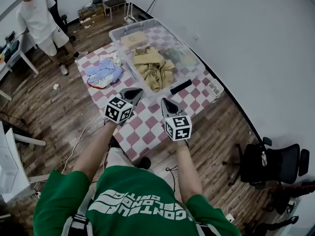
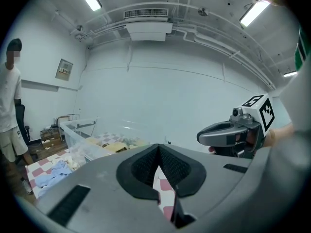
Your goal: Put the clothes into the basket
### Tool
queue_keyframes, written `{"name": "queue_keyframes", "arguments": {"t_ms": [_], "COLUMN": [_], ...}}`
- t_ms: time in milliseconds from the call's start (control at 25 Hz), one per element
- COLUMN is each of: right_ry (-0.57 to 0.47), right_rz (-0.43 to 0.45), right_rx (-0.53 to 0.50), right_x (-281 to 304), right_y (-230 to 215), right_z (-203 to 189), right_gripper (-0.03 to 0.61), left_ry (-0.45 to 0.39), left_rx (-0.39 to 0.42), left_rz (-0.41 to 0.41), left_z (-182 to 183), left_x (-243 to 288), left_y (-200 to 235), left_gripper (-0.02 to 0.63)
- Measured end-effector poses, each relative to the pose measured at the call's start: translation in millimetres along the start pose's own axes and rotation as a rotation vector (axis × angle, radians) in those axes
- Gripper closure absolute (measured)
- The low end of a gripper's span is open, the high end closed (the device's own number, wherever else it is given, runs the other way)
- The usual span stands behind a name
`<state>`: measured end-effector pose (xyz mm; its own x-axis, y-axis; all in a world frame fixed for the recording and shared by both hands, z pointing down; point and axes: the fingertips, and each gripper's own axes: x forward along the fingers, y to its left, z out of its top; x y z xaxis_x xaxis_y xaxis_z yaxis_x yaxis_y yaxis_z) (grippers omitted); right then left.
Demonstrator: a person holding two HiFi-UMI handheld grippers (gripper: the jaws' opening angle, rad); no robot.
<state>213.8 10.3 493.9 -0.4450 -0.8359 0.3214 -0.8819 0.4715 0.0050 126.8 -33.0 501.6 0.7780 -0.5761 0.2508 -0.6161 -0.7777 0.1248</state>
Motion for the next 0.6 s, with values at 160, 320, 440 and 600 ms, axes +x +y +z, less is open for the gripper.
{"name": "queue_keyframes", "arguments": {"t_ms": [160,320,440,600], "right_ry": [0.006,0.023,0.027,0.043], "right_rz": [0.032,0.048,0.059,0.050], "right_rx": [-0.003,0.000,0.000,0.007], "right_x": [26,71,114,172], "right_y": [29,58,84,117], "right_z": [2,5,14,24], "right_gripper": [0.569,0.569,0.569,0.569], "left_ry": [-0.001,0.004,0.016,0.025], "left_rx": [-0.012,-0.020,-0.021,-0.043], "left_rz": [0.009,0.007,0.003,-0.013], "left_z": [-10,-20,-27,-38], "left_x": [-15,-31,-45,-67], "left_y": [29,77,127,192], "left_gripper": [0.612,0.611,0.612,0.612]}}
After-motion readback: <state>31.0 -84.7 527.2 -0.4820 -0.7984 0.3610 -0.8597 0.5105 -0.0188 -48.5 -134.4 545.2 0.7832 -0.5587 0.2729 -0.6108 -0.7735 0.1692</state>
